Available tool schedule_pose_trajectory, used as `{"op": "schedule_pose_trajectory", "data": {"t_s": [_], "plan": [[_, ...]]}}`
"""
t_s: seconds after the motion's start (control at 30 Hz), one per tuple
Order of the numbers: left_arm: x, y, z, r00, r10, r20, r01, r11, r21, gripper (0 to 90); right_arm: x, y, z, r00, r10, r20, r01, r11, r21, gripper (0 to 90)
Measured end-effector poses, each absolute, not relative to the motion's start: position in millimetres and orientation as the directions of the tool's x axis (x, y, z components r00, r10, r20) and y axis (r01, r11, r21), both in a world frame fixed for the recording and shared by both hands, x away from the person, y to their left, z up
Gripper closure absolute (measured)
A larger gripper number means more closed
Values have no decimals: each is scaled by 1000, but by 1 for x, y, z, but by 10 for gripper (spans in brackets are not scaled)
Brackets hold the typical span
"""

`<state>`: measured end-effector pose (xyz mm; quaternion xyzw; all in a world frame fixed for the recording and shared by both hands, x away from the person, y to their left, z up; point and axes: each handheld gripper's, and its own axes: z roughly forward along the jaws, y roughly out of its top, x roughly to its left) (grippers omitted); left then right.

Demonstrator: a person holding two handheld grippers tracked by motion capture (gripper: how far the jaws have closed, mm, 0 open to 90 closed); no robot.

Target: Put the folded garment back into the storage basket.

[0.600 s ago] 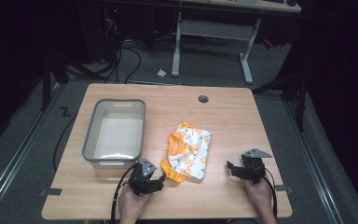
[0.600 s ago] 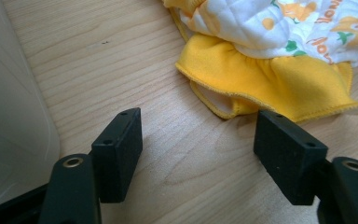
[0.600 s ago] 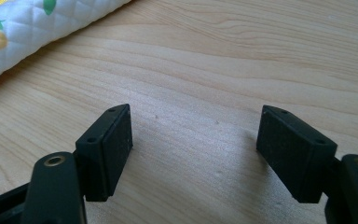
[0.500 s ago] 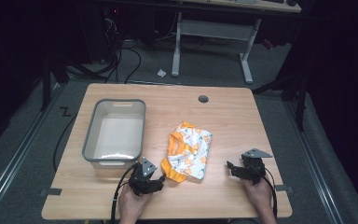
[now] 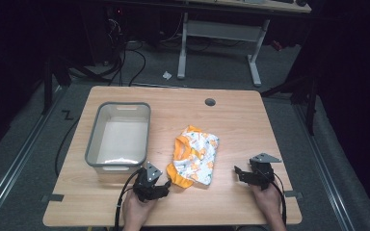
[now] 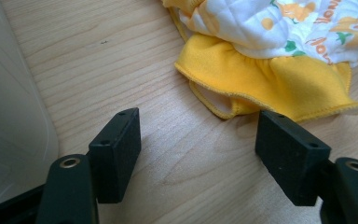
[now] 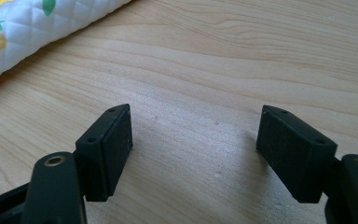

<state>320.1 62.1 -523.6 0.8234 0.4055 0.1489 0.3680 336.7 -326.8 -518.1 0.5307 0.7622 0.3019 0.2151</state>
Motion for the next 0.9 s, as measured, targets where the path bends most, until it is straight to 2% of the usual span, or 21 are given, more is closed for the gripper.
{"op": "schedule_pose_trajectory", "data": {"t_s": [0.17, 0.43, 0.57, 0.9], "plan": [[320, 61, -524, 626, 778, -51, 560, -403, 724, 283, 337, -327, -518, -344, 939, -7, 679, 254, 689, 270], [320, 60, -524, 619, 784, -53, 564, -397, 724, 287, 337, -327, -518, -343, 939, -7, 680, 253, 688, 270], [319, 60, -523, 614, 789, -40, 563, -401, 723, 330, 337, -327, -518, -344, 939, -7, 680, 254, 688, 270], [317, 60, -508, 634, 770, -74, 556, -388, 735, 332, 337, -327, -518, -344, 939, -7, 679, 254, 688, 270]]}}
